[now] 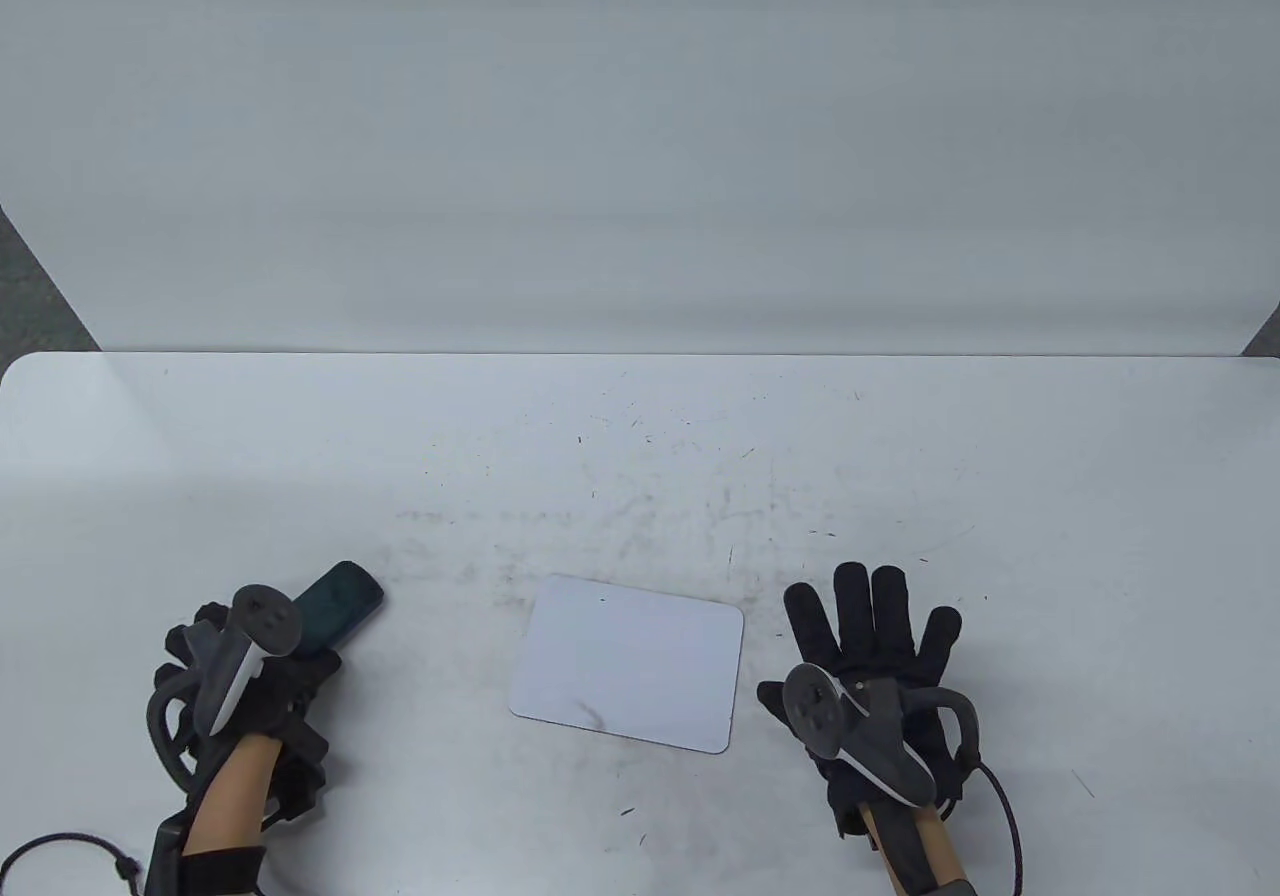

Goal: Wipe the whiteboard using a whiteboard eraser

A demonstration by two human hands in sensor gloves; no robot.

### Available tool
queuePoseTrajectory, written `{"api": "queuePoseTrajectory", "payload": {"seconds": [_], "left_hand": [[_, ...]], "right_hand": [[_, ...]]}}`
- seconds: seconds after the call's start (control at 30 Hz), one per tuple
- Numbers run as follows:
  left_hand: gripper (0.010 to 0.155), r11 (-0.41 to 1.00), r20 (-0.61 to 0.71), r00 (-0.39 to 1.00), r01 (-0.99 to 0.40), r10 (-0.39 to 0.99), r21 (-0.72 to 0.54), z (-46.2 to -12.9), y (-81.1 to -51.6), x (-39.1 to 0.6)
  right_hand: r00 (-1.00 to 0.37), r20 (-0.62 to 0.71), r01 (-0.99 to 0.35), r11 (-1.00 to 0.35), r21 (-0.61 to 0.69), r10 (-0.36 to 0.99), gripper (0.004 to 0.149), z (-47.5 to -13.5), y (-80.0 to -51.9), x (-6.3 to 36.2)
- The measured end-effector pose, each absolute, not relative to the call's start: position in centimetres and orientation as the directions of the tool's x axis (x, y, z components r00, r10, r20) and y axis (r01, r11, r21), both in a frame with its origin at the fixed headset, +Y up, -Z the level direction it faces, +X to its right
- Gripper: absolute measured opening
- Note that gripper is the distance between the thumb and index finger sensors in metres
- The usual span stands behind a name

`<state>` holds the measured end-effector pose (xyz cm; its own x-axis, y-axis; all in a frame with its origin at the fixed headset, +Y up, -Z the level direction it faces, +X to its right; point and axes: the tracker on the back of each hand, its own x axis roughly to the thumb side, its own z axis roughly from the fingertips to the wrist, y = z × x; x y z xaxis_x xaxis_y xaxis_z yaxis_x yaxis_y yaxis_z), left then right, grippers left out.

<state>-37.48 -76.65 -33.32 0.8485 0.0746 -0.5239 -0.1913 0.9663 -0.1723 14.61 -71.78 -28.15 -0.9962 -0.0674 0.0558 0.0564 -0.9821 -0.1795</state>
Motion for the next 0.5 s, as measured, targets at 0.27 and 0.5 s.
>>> {"api": "queuePoseTrajectory", "payload": {"seconds": [0.27, 0.5], "left_hand": [[0.105, 0.972, -0.405, 0.891, -0.233, 0.206, -0.019, -32.5, -73.4, -35.1], [0.095, 0.945, -0.143, 0.971, -0.145, 0.193, 0.292, -30.0, -68.3, -29.4]], "right_hand": [[-0.991, 0.051, 0.111, -0.965, -0.238, -0.127, 0.083, -28.1, -71.6, 14.7], [-0.992, 0.047, 0.106, -0.964, -0.244, -0.121, 0.081, -28.0, -71.6, 14.9]]}}
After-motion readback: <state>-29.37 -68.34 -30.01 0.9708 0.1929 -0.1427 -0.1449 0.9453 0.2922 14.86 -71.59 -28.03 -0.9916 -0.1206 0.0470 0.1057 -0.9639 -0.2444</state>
